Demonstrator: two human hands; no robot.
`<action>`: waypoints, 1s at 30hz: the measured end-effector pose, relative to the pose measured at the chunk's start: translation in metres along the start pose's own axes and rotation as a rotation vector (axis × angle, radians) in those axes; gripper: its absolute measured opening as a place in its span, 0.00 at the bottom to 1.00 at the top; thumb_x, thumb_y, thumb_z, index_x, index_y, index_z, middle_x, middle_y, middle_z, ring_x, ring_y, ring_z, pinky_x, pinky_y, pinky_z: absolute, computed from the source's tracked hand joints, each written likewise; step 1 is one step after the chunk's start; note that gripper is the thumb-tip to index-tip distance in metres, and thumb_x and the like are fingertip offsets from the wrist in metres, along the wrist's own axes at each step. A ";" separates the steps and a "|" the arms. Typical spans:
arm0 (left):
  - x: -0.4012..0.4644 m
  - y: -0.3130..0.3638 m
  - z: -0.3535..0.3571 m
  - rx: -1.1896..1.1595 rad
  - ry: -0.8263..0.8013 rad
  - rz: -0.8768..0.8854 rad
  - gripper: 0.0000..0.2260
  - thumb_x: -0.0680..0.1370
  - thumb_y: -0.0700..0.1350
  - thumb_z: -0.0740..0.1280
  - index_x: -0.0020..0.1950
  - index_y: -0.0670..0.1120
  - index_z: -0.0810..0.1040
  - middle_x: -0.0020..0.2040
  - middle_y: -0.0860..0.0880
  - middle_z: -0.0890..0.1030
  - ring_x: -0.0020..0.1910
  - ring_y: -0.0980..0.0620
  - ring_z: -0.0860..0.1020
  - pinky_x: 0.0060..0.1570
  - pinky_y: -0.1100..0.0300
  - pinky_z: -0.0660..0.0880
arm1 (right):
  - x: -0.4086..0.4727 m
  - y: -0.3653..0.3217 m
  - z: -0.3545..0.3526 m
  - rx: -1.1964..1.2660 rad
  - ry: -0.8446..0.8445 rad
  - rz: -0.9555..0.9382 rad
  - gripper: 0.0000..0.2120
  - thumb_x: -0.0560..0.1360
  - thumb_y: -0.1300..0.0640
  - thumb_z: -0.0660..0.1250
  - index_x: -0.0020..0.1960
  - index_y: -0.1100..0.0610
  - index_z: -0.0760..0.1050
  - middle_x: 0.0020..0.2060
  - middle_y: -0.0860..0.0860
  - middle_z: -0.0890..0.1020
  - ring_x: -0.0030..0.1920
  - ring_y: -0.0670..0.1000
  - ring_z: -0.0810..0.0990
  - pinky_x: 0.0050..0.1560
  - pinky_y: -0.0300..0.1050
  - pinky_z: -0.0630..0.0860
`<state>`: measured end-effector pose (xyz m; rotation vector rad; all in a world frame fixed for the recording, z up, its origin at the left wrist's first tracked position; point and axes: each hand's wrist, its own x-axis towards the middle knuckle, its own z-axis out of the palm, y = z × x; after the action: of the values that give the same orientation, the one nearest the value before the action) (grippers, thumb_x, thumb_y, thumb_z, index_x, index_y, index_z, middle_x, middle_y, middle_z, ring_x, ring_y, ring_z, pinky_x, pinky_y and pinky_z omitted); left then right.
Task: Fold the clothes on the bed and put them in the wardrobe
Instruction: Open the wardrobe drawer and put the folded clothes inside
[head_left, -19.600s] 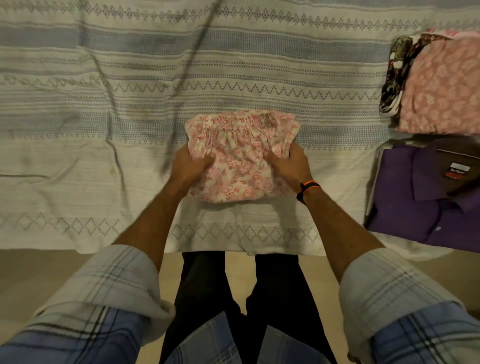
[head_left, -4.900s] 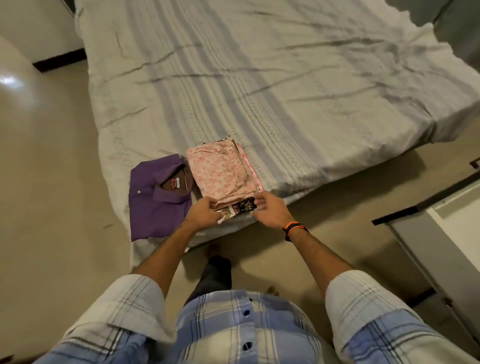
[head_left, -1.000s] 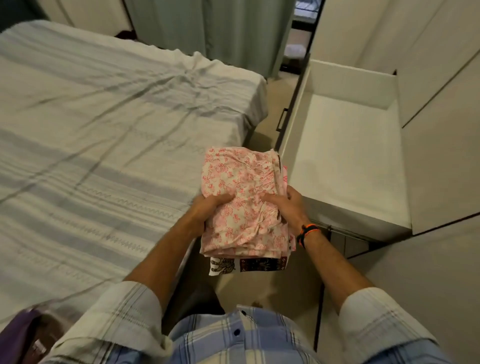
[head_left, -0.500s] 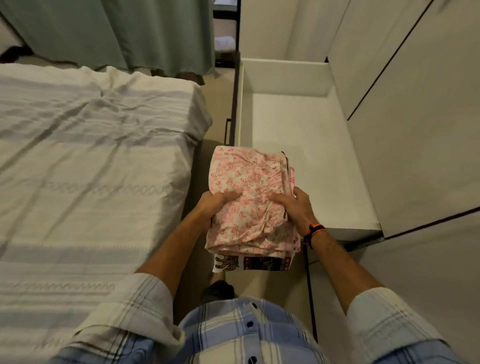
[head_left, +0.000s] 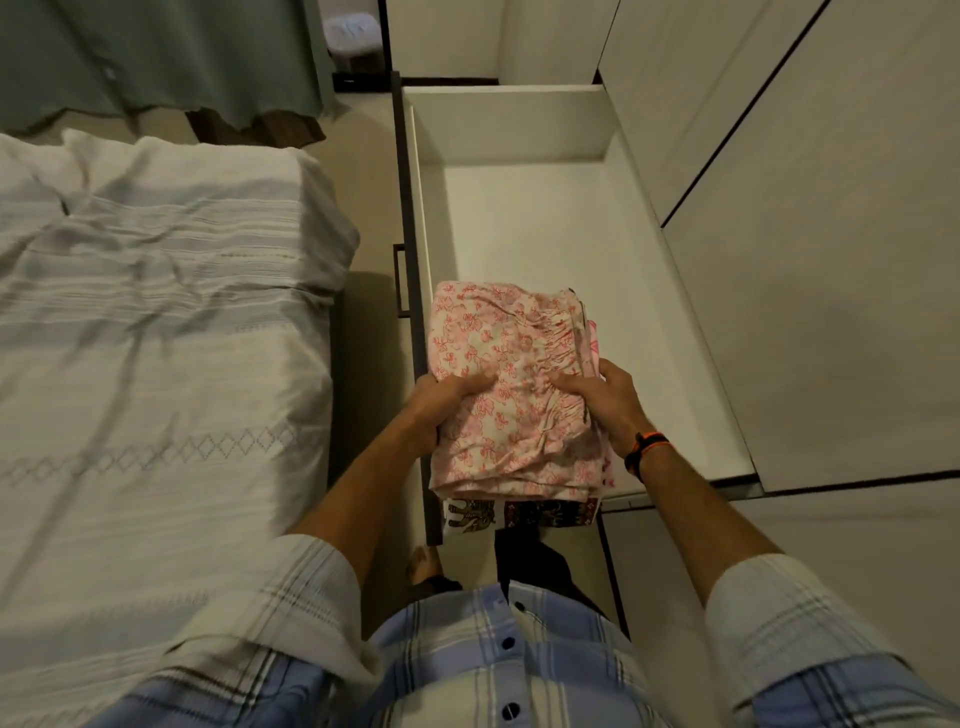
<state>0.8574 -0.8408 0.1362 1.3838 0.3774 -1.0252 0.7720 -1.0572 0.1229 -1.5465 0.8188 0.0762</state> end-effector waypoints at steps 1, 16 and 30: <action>0.005 0.003 0.003 0.004 -0.002 -0.010 0.26 0.68 0.43 0.79 0.62 0.40 0.75 0.53 0.43 0.84 0.49 0.43 0.84 0.53 0.45 0.81 | 0.004 -0.002 -0.001 -0.005 -0.002 0.016 0.37 0.58 0.42 0.81 0.63 0.54 0.77 0.56 0.49 0.84 0.57 0.54 0.82 0.63 0.57 0.76; 0.109 0.014 0.039 -0.012 0.141 -0.085 0.23 0.71 0.43 0.76 0.63 0.42 0.75 0.53 0.44 0.84 0.48 0.45 0.85 0.47 0.49 0.82 | 0.122 0.016 -0.021 0.059 -0.125 0.181 0.21 0.71 0.58 0.77 0.62 0.56 0.78 0.54 0.49 0.85 0.54 0.50 0.84 0.56 0.49 0.80; 0.154 -0.046 0.038 0.008 0.273 -0.204 0.17 0.73 0.37 0.74 0.59 0.46 0.75 0.52 0.51 0.81 0.52 0.50 0.80 0.59 0.47 0.77 | 0.148 0.104 -0.012 -0.018 -0.202 0.334 0.37 0.68 0.54 0.77 0.73 0.50 0.66 0.66 0.47 0.77 0.66 0.51 0.76 0.68 0.58 0.72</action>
<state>0.8929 -0.9267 -0.0004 1.5194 0.7291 -1.0037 0.8215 -1.1252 -0.0373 -1.3802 0.9084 0.4770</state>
